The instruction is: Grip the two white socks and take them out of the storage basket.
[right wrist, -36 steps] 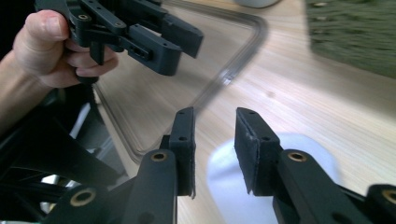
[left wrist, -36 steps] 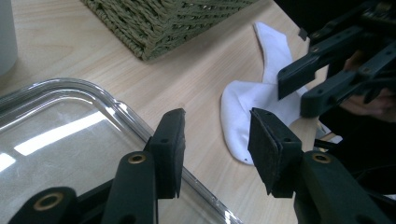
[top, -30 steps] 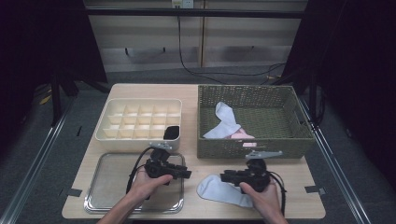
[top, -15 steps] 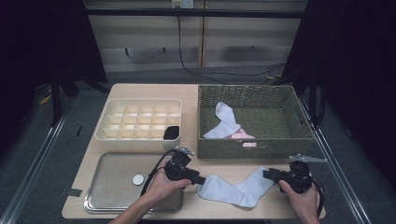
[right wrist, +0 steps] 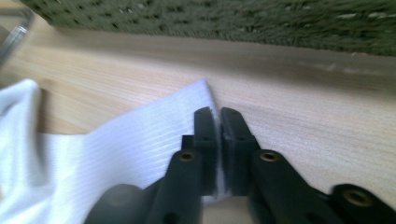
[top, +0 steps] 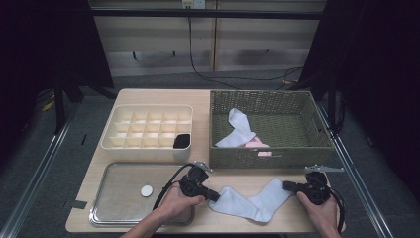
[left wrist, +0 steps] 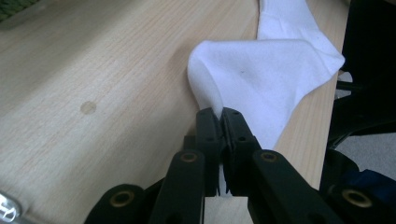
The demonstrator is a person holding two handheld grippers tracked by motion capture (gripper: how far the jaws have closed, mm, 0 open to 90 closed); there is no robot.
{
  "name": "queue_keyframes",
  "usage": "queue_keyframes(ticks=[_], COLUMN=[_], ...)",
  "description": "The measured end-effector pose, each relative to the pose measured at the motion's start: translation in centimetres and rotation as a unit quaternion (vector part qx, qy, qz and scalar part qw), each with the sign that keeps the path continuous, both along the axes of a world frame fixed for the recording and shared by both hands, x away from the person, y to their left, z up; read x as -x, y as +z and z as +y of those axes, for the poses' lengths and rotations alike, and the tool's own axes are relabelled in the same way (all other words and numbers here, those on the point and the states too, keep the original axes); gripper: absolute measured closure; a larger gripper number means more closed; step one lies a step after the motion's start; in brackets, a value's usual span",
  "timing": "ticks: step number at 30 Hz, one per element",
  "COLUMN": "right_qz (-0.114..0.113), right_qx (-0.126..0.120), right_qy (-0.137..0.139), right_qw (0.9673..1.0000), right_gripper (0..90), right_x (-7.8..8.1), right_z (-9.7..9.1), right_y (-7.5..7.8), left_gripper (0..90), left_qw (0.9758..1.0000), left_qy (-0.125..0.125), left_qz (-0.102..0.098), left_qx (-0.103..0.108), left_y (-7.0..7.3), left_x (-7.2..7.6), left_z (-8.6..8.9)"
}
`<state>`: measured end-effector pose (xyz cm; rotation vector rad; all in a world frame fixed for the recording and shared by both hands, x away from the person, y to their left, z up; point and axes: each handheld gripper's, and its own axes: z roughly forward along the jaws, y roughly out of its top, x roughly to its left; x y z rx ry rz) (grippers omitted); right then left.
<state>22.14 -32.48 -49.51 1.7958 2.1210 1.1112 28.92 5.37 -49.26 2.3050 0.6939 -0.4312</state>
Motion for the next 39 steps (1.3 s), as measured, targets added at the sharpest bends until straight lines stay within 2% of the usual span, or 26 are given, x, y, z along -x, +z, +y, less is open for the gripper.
queue_keyframes(ticks=[1,3,5,6,9,11,12,14,15,17,19,20,21,23,24,25,28,30,31,33,35,36,39], right_qz=[-0.004,-0.019,-0.023,-0.03,-0.031,-0.024,-0.016,-0.013,-0.007,-0.002,-0.004,-0.009,-0.012,-0.03,-0.039,-0.043,-0.052,-0.06,-0.06,-0.066,-0.07,-0.075,-0.089], right_qx=[-0.005,-0.012,-0.013,-0.012,-0.015,-0.006,-0.008,-0.005,0.004,0.0,0.001,-0.002,-0.008,-0.025,-0.036,-0.041,-0.044,-0.054,-0.054,-0.058,-0.059,-0.06,-0.071], right_qy=[-0.003,-0.011,-0.015,-0.025,-0.03,-0.025,-0.023,-0.022,-0.019,-0.017,-0.019,-0.025,-0.024,-0.029,-0.031,-0.028,-0.021,-0.005,-0.005,0.006,0.011,0.015,0.034], right_qw=[1.0,0.9997,0.9995,0.9992,0.999,0.9994,0.9996,0.9997,0.9998,0.9998,0.9998,0.9997,0.9996,0.9988,0.9981,0.9978,0.9975,0.9968,0.9968,0.9961,0.9957,0.9953,0.9929], right_gripper=[88.0,88.5,88.7,88.8,88.8,88.8,88.7,88.6,88.1,85.3,82.5,77.5,72.8,71.3,69.3,67.6,65.9,61.4,61.4,59.2,58.5,57.3,56.1], right_x=[0.1,0.5,0.7,1.1,1.5,1.7,2.0,2.0,1.9,1.8,1.8,1.8,1.8,2.0,2.2,2.3,2.4,2.4,2.4,2.0,1.9,1.7,1.2], right_z=[-0.2,-0.7,-0.9,-1.2,-1.5,-1.6,-1.6,-1.5,-1.2,-1.2,-1.2,-1.3,-1.4,-1.5,-1.6,-1.5,-1.3,-0.7,-0.7,0.2,0.5,0.8,2.1], right_y=[0.2,0.6,0.8,1.0,1.1,0.9,0.7,0.5,0.4,0.3,0.2,0.3,0.5,1.0,1.7,2.0,2.7,3.9,3.9,5.1,5.5,5.9,7.0], left_gripper=[87.0,87.0,87.0,87.0,87.0,86.9,86.3,85.9,80.8,75.4,70.9,70.9,67.1,61.4,58.7,57.4,53.9,50.9,50.9,50.3,48.3,48.3,46.3], left_qw=[0.9999,0.9998,0.9995,0.9996,0.9995,0.9991,0.9994,0.9995,0.9996,0.9993,0.9994,0.9993,0.9994,0.9991,0.9984,0.9982,0.9977,0.9971,0.9969,0.9963,0.9957,0.9947,0.9935], left_qy=[0.012,0.013,0.013,0.012,0.014,0.023,0.013,0.014,0.015,0.028,0.026,0.029,0.028,0.038,0.049,0.049,0.053,0.059,0.061,0.063,0.068,0.077,0.082], left_qz=[0.002,0.004,0.012,0.012,0.016,0.028,0.028,0.026,0.024,0.023,0.022,0.019,0.014,0.005,-0.004,-0.015,-0.022,-0.023,-0.021,-0.029,-0.032,-0.032,-0.033], left_qx=[0.011,0.017,0.027,0.023,0.024,0.02,0.014,0.009,0.008,0.011,0.007,0.012,0.012,0.018,0.027,0.03,0.035,0.044,0.045,0.051,0.055,0.059,0.071], left_y=[0.1,0.2,0.6,0.8,0.7,0.5,0.4,0.3,0.2,0.3,0.5,0.5,0.7,1.1,1.5,1.8,2.4,2.7,2.7,2.9,3.0,3.1,3.5], left_x=[0.1,0.1,0.1,0.3,0.5,0.7,0.8,0.8,0.7,0.8,0.7,0.6,0.5,0.4,0.4,0.4,0.2,0.1,0.1,0.2,0.2,0.2,0.1], left_z=[0.1,0.3,0.7,1.1,1.5,1.7,1.9,1.9,1.9,1.9,2.0,2.2,2.4,2.8,3.3,3.5,4.1,4.7,5.0,6.0,6.3,6.7,7.2])
